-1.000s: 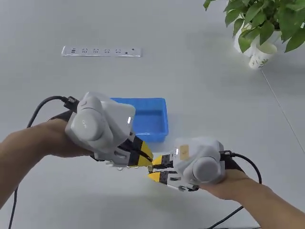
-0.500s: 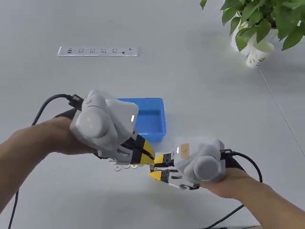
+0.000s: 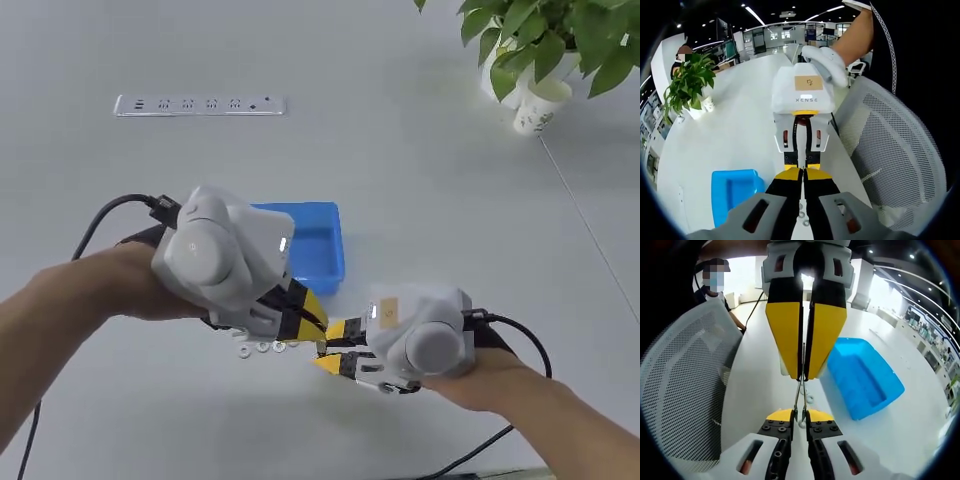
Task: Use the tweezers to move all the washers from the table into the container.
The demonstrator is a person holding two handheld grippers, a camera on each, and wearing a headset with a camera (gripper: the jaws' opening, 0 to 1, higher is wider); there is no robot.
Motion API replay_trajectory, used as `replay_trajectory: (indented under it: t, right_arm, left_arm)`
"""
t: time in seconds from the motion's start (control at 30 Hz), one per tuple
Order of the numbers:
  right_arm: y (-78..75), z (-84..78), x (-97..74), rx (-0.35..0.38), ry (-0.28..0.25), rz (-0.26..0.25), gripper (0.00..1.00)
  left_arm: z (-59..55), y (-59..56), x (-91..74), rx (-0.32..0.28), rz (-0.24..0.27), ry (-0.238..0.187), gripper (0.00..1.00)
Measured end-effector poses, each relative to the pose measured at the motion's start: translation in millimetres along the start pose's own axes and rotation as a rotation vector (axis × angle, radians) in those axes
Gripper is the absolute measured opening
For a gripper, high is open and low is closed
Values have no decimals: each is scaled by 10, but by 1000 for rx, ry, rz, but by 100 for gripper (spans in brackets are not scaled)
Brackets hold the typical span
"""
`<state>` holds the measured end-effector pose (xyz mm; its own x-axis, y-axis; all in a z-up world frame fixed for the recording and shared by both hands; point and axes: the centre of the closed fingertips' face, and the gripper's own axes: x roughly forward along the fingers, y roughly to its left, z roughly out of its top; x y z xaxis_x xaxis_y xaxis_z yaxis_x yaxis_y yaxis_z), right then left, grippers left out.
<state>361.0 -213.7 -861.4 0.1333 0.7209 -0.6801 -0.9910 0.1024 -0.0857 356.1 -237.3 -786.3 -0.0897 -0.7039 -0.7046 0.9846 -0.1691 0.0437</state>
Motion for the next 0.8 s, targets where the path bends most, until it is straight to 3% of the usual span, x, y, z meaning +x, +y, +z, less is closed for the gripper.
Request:
replay_trajectory:
  t: [0.8]
  right_arm:
    - [-25, -32, 14, 9, 4, -7, 12]
  left_arm:
    - [-10, 55, 49, -2, -4, 2, 4]
